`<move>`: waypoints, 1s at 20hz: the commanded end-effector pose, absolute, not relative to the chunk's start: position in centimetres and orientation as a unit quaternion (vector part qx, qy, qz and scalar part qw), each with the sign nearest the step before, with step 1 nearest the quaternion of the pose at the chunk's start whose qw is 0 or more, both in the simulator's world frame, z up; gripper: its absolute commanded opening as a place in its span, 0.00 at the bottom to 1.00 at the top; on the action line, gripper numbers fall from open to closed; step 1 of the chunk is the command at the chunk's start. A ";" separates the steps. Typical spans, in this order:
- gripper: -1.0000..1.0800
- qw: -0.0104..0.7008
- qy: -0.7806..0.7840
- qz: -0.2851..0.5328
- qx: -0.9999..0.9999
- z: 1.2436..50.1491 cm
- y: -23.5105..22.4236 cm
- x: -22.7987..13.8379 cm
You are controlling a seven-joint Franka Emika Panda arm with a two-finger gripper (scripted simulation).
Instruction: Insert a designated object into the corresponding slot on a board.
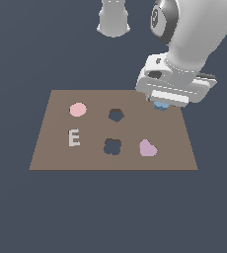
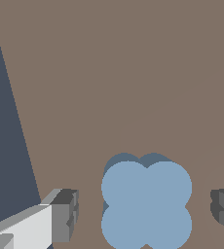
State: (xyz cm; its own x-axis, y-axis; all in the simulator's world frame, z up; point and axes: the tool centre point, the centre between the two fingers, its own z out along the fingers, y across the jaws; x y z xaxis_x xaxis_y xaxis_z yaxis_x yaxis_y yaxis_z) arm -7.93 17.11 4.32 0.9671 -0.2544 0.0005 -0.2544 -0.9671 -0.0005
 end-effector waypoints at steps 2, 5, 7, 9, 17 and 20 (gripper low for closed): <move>0.96 0.000 0.129 0.000 -0.992 3.3 17.1 -8.0; 0.96 0.000 0.129 0.000 -0.992 3.0 17.1 -7.9; 0.00 0.000 0.129 0.000 -0.992 3.0 17.1 -7.9; 0.00 0.000 0.129 0.000 -0.992 3.0 17.1 -7.9; 0.00 0.000 0.129 0.000 -0.992 3.1 17.2 -8.0; 0.00 0.000 0.133 0.000 -0.991 3.1 17.2 -7.8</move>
State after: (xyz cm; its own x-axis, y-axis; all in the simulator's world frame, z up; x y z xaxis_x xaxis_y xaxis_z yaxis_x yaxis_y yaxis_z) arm -7.93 17.21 3.06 0.9659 -0.2590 -0.0004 -0.2590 -0.9659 -0.0002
